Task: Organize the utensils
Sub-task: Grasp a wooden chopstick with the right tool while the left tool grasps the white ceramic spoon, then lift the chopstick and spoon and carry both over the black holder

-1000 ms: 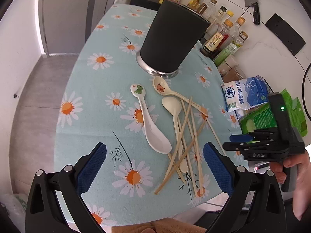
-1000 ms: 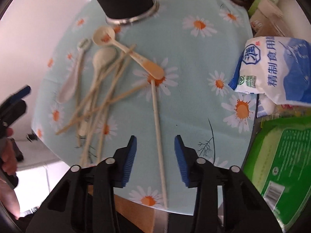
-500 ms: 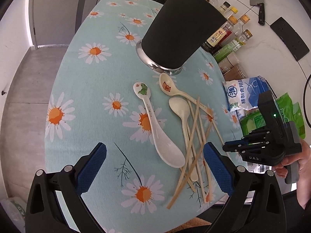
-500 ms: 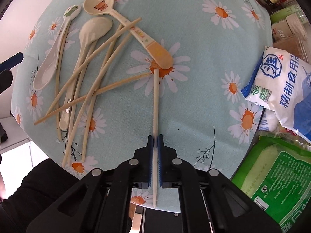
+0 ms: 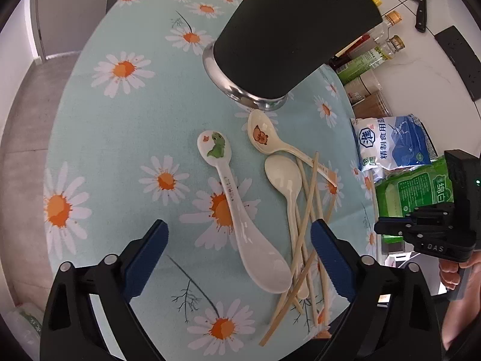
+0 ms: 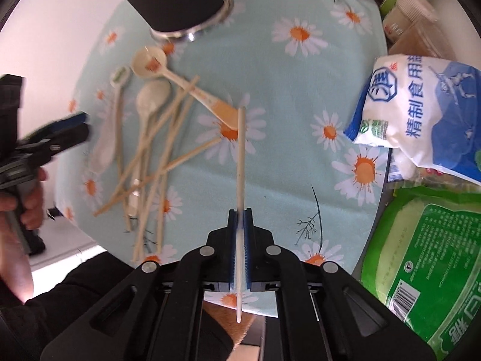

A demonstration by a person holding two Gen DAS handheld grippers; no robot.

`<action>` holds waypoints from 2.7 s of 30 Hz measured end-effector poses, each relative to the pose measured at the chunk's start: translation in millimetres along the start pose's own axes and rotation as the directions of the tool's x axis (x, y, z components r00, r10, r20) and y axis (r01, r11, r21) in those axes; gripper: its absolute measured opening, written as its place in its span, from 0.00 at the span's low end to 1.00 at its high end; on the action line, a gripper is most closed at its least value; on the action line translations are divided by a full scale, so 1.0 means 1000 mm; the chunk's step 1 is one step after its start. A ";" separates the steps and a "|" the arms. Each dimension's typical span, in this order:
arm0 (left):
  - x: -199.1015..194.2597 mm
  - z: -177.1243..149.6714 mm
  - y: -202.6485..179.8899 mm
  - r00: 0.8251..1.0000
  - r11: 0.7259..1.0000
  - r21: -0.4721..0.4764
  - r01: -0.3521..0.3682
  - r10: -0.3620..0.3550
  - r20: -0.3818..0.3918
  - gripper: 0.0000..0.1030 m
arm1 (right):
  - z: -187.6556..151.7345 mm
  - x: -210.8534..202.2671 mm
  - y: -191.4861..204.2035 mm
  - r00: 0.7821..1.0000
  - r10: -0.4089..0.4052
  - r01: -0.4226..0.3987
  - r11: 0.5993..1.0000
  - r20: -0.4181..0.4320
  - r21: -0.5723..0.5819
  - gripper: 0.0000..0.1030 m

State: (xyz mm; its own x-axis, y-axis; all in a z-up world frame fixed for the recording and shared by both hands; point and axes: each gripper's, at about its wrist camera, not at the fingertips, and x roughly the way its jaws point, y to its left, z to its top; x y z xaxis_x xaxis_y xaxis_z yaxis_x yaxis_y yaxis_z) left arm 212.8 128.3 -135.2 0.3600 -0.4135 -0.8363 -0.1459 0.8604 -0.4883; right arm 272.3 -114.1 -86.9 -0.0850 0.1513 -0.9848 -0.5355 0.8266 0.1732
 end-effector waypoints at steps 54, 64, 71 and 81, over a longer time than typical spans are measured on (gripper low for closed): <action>-0.100 0.024 -0.067 0.949 0.983 0.153 -0.102 0.050 0.312 0.02 | 0.027 -0.098 0.033 0.778 0.428 -0.362 0.904 0.460 -0.230 0.06; -0.134 0.063 -0.093 0.850 0.958 0.251 -0.141 -0.013 0.527 0.02 | 0.054 -0.149 0.042 0.618 0.437 -0.315 0.899 0.653 -0.304 0.06; -0.137 0.097 -0.106 0.784 0.934 0.305 -0.187 -0.046 0.619 0.02 | 0.071 -0.188 0.048 0.481 0.385 -0.215 0.923 0.788 -0.319 0.06; -0.130 0.118 -0.121 0.690 0.900 0.344 -0.267 -0.070 0.720 0.02 | 0.097 -0.214 0.026 0.369 0.312 -0.210 0.946 0.875 -0.249 0.06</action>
State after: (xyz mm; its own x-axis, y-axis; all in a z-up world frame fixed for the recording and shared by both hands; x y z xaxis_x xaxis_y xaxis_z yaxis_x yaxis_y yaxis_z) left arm 292.1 112.9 61.6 0.9223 -0.1313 -0.3635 0.0891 0.9874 -0.1305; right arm 358.3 -71.8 129.3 0.5370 0.7884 -0.3002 -0.6975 0.6151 0.3676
